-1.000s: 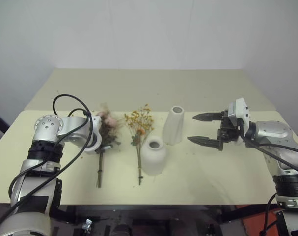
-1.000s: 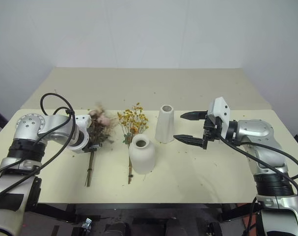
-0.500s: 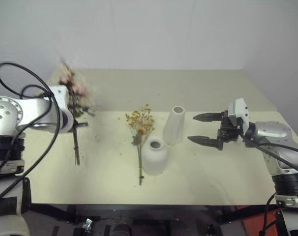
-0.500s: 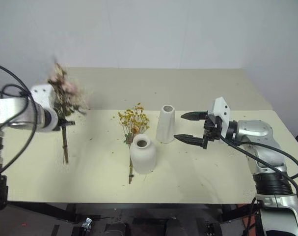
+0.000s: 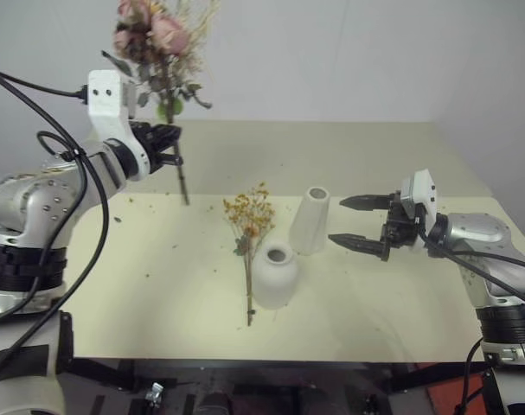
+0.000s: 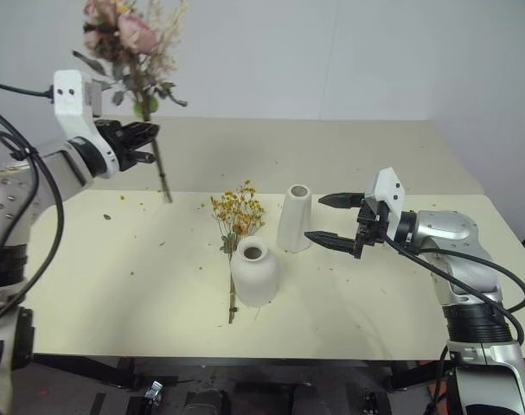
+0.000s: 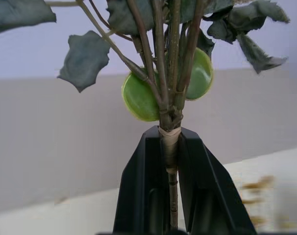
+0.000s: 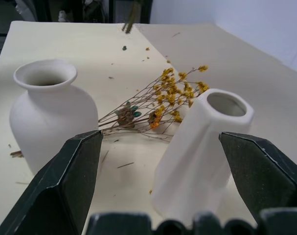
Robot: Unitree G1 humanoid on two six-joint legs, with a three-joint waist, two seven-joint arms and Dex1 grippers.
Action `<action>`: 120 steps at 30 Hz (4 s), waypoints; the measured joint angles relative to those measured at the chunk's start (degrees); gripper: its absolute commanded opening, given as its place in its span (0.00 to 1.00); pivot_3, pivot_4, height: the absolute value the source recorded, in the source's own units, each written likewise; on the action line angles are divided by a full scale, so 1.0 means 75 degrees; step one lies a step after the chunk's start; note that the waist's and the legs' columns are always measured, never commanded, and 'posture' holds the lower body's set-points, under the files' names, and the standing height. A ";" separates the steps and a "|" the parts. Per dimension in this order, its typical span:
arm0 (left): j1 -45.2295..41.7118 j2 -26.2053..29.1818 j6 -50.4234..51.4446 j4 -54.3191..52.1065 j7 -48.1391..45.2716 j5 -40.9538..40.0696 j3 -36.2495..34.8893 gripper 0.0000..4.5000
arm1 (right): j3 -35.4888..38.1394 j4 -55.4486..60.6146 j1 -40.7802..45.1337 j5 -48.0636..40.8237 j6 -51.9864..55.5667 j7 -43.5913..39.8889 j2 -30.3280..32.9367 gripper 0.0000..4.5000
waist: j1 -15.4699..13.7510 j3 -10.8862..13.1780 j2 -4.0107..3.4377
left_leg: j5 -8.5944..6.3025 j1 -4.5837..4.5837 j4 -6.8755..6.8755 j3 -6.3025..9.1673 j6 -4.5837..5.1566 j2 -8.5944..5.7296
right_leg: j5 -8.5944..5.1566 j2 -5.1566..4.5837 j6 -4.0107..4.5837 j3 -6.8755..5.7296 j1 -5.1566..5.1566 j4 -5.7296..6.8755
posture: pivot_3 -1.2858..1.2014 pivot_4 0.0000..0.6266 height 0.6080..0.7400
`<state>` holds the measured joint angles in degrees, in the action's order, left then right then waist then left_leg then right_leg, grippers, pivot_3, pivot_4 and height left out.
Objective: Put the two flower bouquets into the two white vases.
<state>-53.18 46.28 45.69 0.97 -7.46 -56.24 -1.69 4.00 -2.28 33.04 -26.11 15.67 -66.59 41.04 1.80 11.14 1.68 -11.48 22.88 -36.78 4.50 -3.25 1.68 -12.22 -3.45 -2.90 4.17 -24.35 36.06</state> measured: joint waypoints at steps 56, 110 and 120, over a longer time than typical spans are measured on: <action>-0.2465 -0.4997 -0.4223 0.5069 -0.6363 0.3903 -0.0252 0.02 | 0.1183 0.1727 -0.1249 -0.0625 0.1957 0.2112 0.0235 1.00 | 0.0099 0.0002 0.0003 | -0.0009 -0.0005 -0.0014 0.0000 0.0023 0.0000 | 0.0002 0.0005 -0.0020 0.0007 0.0009 0.0005 | 0.52 0.24 1.00; -0.1452 -0.5044 -0.3813 0.4667 -0.6349 0.4794 0.0259 0.02 | 0.1410 0.1759 -0.1295 -0.0839 0.1952 0.2156 0.0332 1.00 | 0.0096 0.0002 0.0003 | -0.0009 -0.0007 -0.0016 0.0000 0.0024 0.0000 | 0.0004 0.0005 -0.0018 0.0007 0.0010 0.0008 | 0.52 0.24 1.00; -0.1212 -0.5105 -0.3809 0.4690 -0.6234 0.5090 0.0433 0.23 | 0.1413 0.1797 -0.1304 -0.0888 0.1952 0.2227 0.0347 1.00 | 0.0098 0.0002 0.0003 | -0.0009 -0.0008 -0.0016 0.0000 0.0024 -0.0001 | 0.0004 0.0005 -0.0017 0.0008 0.0011 0.0009 | 0.52 0.24 1.00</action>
<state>-62.27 7.99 17.13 36.15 -54.21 -18.06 1.56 14.60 11.19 23.26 -32.77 30.31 -49.89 43.64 2.53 11.15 1.70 -11.54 22.82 -36.90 4.50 -3.07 1.68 -12.19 -3.41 -3.03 4.23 -24.27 36.13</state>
